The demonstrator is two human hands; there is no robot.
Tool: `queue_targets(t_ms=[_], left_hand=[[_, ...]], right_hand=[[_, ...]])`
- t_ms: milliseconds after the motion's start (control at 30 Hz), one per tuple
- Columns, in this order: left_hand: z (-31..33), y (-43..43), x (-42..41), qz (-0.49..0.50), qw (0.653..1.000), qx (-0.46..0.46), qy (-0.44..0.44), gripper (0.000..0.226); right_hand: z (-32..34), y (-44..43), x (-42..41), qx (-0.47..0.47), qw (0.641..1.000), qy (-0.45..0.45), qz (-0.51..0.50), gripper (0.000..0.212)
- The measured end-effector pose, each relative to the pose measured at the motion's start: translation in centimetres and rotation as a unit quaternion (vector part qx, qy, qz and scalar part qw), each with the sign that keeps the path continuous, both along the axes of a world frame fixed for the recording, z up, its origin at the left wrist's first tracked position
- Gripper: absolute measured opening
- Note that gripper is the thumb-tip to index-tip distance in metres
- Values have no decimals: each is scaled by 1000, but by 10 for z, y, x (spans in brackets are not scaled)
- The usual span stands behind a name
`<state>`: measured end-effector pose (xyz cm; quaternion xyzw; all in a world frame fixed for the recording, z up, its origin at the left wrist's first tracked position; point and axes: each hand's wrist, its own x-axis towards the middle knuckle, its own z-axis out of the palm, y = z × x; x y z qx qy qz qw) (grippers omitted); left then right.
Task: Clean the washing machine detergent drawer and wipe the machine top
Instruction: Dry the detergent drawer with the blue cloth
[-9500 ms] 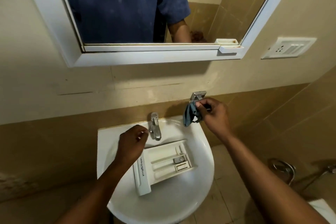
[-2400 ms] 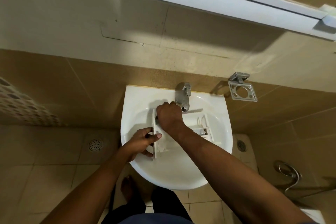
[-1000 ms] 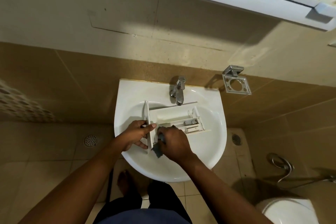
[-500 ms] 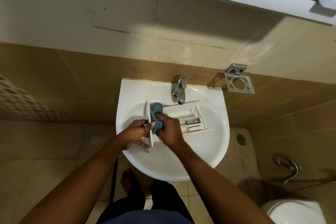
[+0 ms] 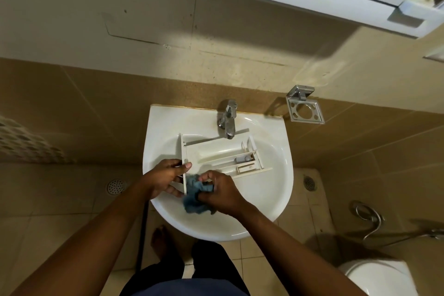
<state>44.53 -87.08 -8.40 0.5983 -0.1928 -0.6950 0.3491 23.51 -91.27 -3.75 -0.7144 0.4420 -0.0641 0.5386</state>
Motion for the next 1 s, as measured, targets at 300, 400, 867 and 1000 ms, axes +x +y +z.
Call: queue_targets(t_ms=[300,400,867,1000], left_hand=[[1,-4,-6,-6,1000,2,-7,61],[0,-5,-8,0,1000,0,-19,49],[-7,-11,-14,-15,999,-5,-39,53],[-3,-13,-17,-20,998,2,-55,50]], right_hand=[[-3,1,8,-379,909,134,107,35],[-8,-2,0,-424,878,175,136,31],[18,-42,-27,-319,846,346,252,53],[5,-24,-5,-319,855,300,278,25]])
